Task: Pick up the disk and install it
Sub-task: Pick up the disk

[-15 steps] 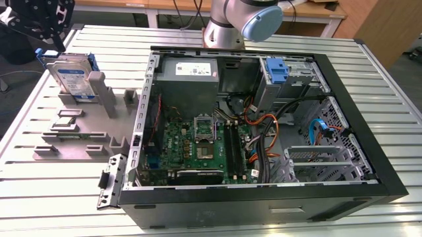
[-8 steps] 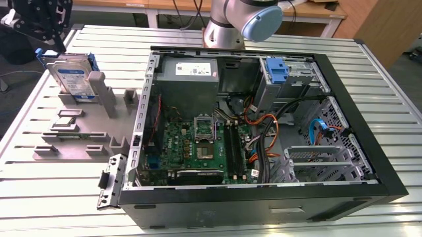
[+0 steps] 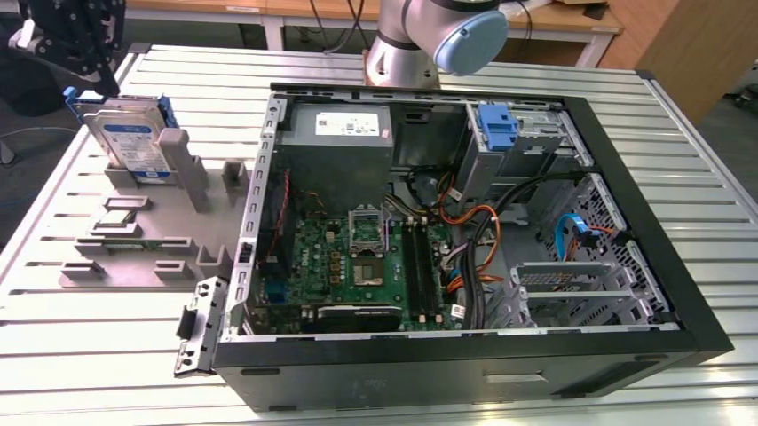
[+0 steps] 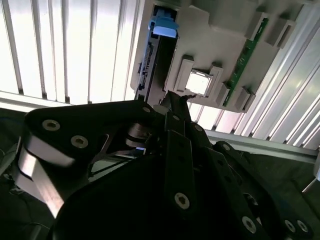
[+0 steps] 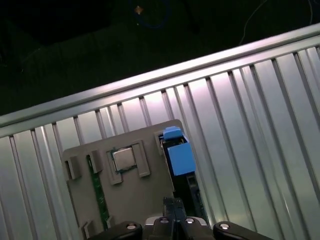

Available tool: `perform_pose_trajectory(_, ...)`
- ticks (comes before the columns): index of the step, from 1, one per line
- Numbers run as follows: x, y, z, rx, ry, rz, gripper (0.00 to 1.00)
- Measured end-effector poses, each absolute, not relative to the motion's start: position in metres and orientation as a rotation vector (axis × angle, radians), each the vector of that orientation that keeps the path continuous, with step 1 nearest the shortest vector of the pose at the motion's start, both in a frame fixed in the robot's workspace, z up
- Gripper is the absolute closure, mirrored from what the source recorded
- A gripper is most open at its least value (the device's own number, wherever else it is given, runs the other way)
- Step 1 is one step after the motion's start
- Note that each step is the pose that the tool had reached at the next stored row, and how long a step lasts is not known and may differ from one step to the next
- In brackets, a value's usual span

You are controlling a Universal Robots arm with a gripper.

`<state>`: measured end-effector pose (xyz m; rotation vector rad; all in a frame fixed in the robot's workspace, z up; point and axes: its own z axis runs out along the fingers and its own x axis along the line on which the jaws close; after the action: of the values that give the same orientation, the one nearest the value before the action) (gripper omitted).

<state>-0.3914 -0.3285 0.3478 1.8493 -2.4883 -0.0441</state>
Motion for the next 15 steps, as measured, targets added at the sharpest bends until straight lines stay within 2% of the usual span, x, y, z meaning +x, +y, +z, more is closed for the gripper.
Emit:
perform_pose_trajectory(6,-0.3913,-0.3286,0.3469,1.942,-2.432,-0.069,0.90)
perform_pose_trajectory(10,-0.3913,-0.3285,0.3470,1.969,-2.445,-0.127,0.90)
perform_pose_trajectory(15,-0.3914,-0.3286,0.3453,1.966,-2.448,-0.127,0.90)
